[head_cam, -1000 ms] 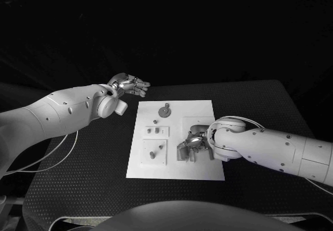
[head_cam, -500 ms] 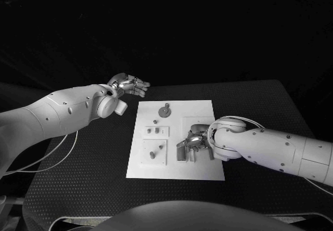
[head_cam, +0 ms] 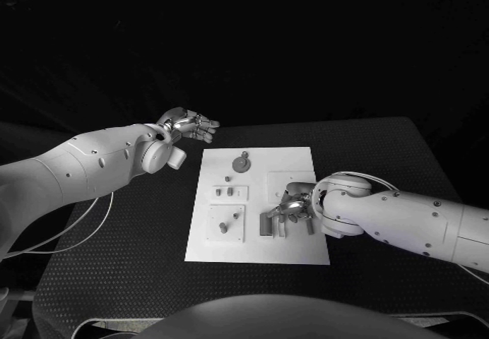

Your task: Assemble the parts on the task board

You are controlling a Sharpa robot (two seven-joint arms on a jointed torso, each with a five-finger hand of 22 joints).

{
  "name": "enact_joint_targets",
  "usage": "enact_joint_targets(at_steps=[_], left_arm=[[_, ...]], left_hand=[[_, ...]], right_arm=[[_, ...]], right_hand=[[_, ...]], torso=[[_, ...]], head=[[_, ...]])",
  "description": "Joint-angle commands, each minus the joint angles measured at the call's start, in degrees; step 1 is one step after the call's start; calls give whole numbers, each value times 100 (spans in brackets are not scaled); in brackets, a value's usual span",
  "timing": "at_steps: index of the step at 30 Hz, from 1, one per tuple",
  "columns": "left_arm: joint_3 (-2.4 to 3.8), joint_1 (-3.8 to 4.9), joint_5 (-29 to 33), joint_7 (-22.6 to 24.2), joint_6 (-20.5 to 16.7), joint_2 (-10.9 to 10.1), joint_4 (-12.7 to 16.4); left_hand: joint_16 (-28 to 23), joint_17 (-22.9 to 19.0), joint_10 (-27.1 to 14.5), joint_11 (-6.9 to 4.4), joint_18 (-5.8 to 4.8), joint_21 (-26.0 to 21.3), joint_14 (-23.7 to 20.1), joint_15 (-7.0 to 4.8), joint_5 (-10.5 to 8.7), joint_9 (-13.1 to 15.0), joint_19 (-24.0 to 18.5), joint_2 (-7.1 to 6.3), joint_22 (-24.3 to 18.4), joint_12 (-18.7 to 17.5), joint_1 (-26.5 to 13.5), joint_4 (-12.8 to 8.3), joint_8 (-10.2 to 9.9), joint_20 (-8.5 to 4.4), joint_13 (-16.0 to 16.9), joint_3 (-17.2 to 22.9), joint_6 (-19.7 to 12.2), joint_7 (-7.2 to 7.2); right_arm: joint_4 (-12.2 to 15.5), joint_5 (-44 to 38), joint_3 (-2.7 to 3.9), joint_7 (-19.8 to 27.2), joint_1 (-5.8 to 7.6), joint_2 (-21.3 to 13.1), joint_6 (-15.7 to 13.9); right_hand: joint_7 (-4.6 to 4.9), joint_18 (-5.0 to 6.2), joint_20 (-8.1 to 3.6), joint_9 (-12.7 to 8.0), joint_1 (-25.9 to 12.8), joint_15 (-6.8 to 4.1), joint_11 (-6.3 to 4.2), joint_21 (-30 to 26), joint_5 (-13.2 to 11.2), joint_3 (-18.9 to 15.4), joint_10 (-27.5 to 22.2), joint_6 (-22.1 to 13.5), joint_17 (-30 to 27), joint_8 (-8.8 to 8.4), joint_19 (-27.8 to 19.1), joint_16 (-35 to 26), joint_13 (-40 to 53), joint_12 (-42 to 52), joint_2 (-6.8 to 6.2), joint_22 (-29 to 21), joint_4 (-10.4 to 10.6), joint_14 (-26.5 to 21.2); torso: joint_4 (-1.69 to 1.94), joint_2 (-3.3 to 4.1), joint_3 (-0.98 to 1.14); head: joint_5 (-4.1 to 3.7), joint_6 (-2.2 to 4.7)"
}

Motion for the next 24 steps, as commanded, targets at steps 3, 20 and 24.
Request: enact_joint_targets(at_steps=[3,20,24], left_arm=[[3,5,2,43,61,-5,10],[0,4,-1,34,70,-46,28],[-1,4,-1,29,68,-51,30]], left_hand=[[-26,11,-18,15,107,8,31,16,-15,-7,-1,-13,7,30,-64,-9,-26,4,-9,0,-43,-1],[-30,23,-11,12,108,11,38,16,-16,-6,1,-14,11,38,-85,-5,-21,4,-8,2,-35,-4],[-31,30,-7,10,109,14,42,14,-15,-3,3,-8,14,41,-91,-5,-15,3,-8,6,-25,-8]], right_arm=[[202,-5,189,61,42,-249,-196],[416,-372,312,76,243,-1057,694],[427,-522,309,32,241,-1087,1151]], right_hand=[[31,437,-21,-19,75,-24,8,15,30,-29,20,-111,8,-77,7,-28,12,5,48,75,-147,20],[35,437,-8,-1,380,-17,11,19,35,-5,90,-109,51,-83,57,73,126,159,-161,67,-449,116],[-9,437,1,81,357,-61,-33,49,34,-31,130,-35,134,-15,97,239,249,343,-137,76,-408,162]], torso=[[-12,1,4],[-10,-6,16],[-7,-2,16]], head=[[-2,5],[-68,33],[-107,36]])
